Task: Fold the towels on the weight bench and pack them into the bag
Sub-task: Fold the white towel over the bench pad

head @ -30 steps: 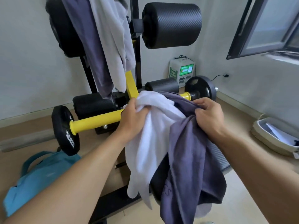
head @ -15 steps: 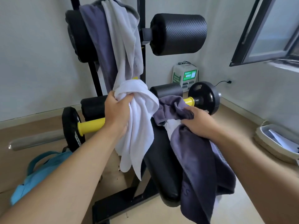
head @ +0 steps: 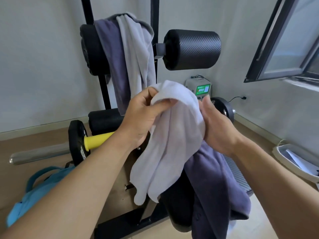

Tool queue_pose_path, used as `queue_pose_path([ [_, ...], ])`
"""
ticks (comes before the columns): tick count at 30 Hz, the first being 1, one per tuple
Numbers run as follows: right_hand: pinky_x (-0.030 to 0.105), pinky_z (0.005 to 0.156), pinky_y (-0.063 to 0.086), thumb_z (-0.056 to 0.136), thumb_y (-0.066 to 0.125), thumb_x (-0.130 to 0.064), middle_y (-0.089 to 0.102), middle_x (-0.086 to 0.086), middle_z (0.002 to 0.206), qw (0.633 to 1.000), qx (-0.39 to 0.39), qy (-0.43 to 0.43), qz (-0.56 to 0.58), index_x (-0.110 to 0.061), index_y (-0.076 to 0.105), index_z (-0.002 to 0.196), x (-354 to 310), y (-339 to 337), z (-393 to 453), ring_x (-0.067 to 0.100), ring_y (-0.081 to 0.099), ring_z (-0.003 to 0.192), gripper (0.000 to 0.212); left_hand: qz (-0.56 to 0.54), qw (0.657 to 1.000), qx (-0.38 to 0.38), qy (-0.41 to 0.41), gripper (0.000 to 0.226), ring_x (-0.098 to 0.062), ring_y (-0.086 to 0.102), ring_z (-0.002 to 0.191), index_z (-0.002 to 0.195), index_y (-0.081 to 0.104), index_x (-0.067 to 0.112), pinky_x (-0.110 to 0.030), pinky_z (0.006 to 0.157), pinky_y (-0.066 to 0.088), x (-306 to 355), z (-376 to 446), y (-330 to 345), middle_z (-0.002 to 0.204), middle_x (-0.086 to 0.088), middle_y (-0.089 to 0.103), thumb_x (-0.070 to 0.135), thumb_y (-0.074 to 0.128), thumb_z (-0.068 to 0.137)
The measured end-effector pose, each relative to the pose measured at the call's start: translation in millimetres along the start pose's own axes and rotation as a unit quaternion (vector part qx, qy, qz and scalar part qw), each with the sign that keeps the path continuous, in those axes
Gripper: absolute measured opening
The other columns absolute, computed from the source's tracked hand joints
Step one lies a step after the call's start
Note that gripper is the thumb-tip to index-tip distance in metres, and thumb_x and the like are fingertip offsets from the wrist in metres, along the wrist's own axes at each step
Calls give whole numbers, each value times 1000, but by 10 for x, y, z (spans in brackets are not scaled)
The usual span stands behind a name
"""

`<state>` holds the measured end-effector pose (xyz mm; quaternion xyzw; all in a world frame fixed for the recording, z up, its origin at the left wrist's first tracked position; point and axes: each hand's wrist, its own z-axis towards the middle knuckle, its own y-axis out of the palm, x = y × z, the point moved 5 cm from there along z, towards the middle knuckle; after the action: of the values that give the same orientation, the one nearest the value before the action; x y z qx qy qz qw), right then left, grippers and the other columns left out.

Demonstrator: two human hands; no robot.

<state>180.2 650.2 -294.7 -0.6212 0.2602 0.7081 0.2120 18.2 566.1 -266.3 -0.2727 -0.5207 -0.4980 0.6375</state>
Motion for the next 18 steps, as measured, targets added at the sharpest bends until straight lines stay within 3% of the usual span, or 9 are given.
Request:
queue_pose_path([
  [3,51,98,54,79,85,-20,70,8,123,987,15,-43,-155,-21,59,132,-116,129,-72,29,67,116,59,93,994,51,33,18,-11,55,75,71,57,24,-30,70,47,11,43,-158,77,7,64,15,71,77],
  [5,42,90,58,81,82,-6,74,4,112,985,45,-39,-164,-19,62,125,-143,180,-116,25,71,106,50,96,991,86,36,14,-3,58,72,88,58,24,-24,68,48,46,36,-272,75,17,67,17,64,78],
  [7,41,89,59,85,77,-2,75,7,112,989,26,-16,-147,-17,65,124,-167,279,-178,28,71,106,44,137,984,111,31,26,-3,65,79,100,66,28,-25,71,53,81,31,-392,81,18,72,23,60,76],
  [9,43,92,59,84,76,1,73,14,115,985,-50,25,-161,-11,65,124,-170,439,-249,30,71,106,42,211,971,107,21,18,-13,63,75,83,74,23,-31,70,52,109,20,-460,77,9,70,24,58,75],
  [11,42,91,57,82,78,3,74,16,113,971,-115,61,-203,-3,65,120,-166,575,-302,27,72,102,40,283,950,128,22,15,-16,58,73,64,69,20,-29,69,46,149,19,-533,81,5,64,28,68,77],
  [13,43,92,56,81,79,1,73,17,115,961,-148,87,-216,0,64,120,-138,662,-331,31,71,106,41,319,936,141,49,15,-10,62,83,71,73,25,-21,71,46,254,-3,-548,96,10,66,23,73,86],
  [15,38,88,59,81,78,1,72,17,117,964,-149,102,-193,-2,64,120,-130,712,-343,31,71,107,42,286,941,173,54,19,-13,56,74,76,77,17,-18,62,41,354,-31,-617,87,9,65,12,64,89],
  [18,36,87,59,85,72,5,74,15,114,970,-137,129,-152,-8,68,112,-110,703,-326,29,72,103,31,168,950,260,24,31,-17,41,69,60,71,20,-29,60,33,436,-98,-827,71,-5,48,6,53,80],
])
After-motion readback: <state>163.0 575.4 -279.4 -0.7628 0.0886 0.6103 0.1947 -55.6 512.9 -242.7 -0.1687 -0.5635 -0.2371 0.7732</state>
